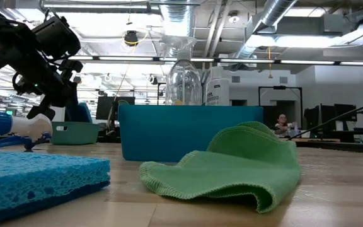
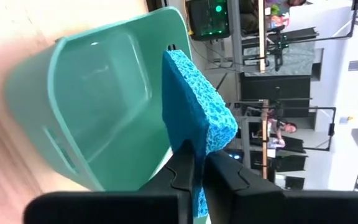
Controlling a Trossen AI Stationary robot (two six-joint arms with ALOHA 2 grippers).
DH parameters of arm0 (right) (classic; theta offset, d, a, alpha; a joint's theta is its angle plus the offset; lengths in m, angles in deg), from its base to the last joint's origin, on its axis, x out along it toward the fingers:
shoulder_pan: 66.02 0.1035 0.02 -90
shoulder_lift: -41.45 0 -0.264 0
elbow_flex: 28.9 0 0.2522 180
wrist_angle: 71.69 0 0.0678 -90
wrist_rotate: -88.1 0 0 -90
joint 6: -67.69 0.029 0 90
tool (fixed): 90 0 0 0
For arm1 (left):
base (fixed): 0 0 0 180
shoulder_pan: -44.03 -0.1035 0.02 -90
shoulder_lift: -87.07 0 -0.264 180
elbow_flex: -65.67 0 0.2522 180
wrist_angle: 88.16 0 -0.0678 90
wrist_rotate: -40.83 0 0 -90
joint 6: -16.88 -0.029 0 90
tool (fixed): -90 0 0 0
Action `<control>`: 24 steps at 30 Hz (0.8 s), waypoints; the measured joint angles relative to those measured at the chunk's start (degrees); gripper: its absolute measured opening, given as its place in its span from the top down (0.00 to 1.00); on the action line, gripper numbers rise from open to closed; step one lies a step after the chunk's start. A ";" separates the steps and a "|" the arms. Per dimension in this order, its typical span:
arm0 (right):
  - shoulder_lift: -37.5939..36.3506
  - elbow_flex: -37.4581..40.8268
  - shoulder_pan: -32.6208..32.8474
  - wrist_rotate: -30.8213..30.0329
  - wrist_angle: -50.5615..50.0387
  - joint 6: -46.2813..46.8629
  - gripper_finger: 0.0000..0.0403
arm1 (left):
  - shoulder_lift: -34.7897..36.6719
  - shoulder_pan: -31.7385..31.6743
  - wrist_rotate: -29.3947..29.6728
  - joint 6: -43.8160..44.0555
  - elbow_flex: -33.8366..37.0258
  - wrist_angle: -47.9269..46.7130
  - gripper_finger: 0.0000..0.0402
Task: Pick & Place Kitchen Items
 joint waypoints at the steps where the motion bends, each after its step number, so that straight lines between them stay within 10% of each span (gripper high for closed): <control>1: 0.00 0.00 0.00 0.08 0.00 0.00 0.67 | 0.00 0.00 0.25 -0.31 0.00 0.18 0.95; 24: 0.00 0.00 0.00 1.33 0.02 -0.17 0.67 | 0.00 0.09 0.88 -2.37 0.00 1.33 0.63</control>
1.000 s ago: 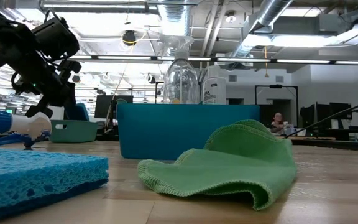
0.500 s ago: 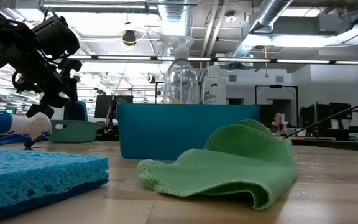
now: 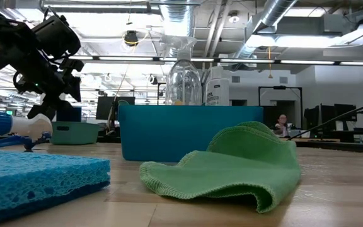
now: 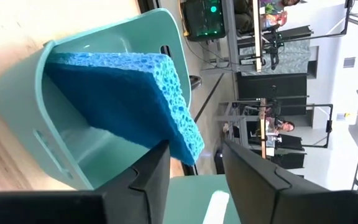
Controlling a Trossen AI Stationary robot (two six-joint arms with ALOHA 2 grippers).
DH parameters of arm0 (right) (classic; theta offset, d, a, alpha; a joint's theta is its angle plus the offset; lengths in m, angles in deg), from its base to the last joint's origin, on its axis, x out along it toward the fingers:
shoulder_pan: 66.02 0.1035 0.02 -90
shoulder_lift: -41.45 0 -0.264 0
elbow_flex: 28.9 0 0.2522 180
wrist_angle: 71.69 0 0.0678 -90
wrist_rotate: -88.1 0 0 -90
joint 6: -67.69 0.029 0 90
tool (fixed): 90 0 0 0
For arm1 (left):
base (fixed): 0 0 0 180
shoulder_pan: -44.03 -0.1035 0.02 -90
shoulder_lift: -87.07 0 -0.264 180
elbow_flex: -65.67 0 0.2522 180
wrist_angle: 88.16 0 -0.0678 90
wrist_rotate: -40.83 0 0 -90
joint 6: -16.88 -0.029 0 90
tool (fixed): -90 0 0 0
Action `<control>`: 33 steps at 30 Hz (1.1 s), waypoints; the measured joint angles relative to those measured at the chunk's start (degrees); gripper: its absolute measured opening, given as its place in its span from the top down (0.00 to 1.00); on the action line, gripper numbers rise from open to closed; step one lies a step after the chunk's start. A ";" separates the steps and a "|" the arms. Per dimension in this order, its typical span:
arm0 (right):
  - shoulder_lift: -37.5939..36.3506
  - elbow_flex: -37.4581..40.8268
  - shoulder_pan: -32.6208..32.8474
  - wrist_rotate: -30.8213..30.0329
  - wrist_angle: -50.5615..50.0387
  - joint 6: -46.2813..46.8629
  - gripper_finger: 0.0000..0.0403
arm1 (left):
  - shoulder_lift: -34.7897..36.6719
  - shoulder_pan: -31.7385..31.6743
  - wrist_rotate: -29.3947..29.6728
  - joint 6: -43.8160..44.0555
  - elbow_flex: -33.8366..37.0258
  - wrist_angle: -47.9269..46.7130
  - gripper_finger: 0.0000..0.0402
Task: Pick & Place Kitchen Items
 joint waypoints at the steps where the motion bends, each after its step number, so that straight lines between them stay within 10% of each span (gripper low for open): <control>1: 0.00 0.00 0.00 0.00 0.00 0.00 0.67 | 0.00 0.00 0.00 -0.06 0.00 0.31 0.63; 20: 0.00 0.00 0.02 -0.02 0.00 0.03 0.67 | 0.22 0.00 -2.54 -3.71 -0.02 0.77 0.67; 33: 0.00 0.00 0.00 -0.02 -0.02 0.02 0.67 | 0.22 0.34 -2.58 -3.43 -0.02 1.54 0.98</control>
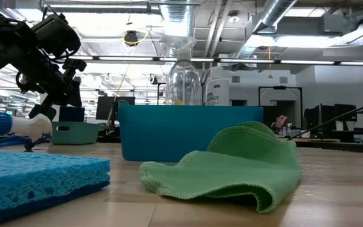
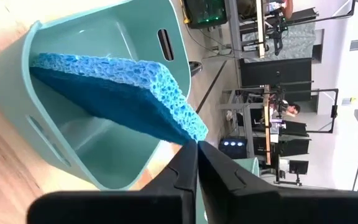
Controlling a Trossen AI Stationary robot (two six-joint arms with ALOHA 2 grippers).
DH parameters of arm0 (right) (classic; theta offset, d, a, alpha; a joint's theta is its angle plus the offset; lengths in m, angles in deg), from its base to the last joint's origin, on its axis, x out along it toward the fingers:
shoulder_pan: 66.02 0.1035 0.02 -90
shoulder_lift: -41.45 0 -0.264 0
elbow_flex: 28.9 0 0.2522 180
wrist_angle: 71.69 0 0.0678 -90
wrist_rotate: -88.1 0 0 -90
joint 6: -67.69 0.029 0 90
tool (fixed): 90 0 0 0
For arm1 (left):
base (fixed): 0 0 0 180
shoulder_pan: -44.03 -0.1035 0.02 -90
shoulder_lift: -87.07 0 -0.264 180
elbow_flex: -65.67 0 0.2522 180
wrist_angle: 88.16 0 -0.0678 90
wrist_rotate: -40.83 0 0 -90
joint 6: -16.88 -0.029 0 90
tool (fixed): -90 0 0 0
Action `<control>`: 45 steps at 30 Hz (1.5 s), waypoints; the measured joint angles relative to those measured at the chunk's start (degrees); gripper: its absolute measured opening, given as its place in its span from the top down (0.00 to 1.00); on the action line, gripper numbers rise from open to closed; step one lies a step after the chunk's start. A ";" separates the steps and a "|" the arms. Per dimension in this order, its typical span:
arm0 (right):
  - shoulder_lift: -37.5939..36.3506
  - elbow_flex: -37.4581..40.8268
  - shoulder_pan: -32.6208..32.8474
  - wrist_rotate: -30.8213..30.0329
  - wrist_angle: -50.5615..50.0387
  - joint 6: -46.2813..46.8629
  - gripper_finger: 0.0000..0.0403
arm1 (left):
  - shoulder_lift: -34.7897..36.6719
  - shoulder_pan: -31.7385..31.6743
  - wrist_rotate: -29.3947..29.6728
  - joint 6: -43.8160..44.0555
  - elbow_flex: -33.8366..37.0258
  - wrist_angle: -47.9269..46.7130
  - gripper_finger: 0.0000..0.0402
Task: Pick & Place Kitchen Items
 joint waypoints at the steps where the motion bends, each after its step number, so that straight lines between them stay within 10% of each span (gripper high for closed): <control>1: 0.00 0.00 0.00 0.00 0.00 0.00 0.67 | 0.00 0.12 0.00 0.00 0.00 0.00 0.99; 28: 0.00 0.00 0.02 1.49 0.00 -1.53 0.67 | 0.00 4.23 2.78 -3.08 0.00 3.24 0.82; 38: 0.00 0.00 0.00 1.47 0.00 -1.53 0.67 | 0.00 4.19 -0.22 -41.72 0.00 31.10 0.80; 45: 0.00 0.00 0.03 1.49 -0.02 -2.22 0.67 | 0.00 4.21 -27.92 -76.13 -0.10 57.45 0.80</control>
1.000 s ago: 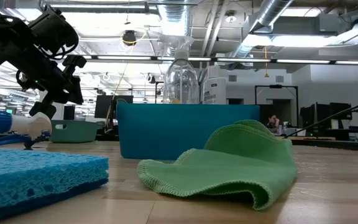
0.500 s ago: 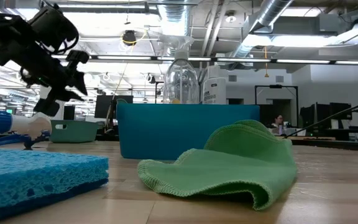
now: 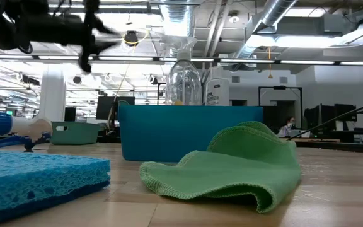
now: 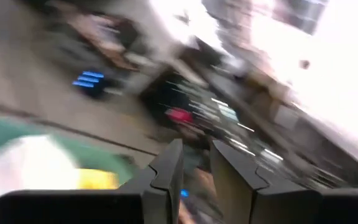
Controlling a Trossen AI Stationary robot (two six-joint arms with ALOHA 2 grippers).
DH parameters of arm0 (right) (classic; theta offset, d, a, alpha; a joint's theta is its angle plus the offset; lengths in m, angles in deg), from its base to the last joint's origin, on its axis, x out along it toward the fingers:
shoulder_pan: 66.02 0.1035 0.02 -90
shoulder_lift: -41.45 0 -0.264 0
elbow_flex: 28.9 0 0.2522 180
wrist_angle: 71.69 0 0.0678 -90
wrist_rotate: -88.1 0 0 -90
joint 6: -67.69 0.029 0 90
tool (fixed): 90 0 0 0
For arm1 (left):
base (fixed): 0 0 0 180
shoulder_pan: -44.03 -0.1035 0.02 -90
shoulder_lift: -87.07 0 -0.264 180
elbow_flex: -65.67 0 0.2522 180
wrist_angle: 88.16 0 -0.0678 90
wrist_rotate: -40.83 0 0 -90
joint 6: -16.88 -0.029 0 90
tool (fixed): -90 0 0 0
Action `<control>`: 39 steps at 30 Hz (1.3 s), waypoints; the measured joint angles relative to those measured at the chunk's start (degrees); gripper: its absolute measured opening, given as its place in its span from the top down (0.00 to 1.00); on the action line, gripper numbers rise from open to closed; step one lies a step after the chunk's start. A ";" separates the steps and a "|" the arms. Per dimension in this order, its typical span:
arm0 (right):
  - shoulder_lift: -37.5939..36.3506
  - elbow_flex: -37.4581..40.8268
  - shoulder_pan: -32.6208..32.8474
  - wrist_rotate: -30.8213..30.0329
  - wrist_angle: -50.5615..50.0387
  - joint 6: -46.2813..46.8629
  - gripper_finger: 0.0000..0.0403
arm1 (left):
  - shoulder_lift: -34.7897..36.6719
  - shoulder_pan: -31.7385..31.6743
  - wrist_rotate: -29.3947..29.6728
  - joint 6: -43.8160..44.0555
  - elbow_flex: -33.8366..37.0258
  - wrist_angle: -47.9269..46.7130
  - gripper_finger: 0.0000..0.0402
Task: Pick & Place Kitchen Items
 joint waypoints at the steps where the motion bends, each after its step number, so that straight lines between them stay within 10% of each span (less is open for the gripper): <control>1: 0.00 0.00 0.05 0.00 0.00 -0.05 0.67 | 0.00 0.00 -3.90 -0.46 -0.01 1.65 0.80; 10: 0.00 0.00 0.31 0.15 0.00 -0.63 0.67 | 0.00 7.08 -23.54 1.34 -0.08 2.85 0.80; 22: 0.00 0.00 2.35 0.11 0.00 -0.36 0.67 | -3.06 32.37 -14.44 -5.46 -5.64 -7.32 0.80; 30: 0.00 0.00 3.62 0.00 0.02 1.24 0.67 | -9.74 38.05 -14.88 -5.96 -22.19 -39.95 0.79; 39: 0.00 0.00 5.49 -0.02 0.00 3.49 0.67 | -22.63 40.20 -34.12 -3.10 -36.55 -60.05 0.62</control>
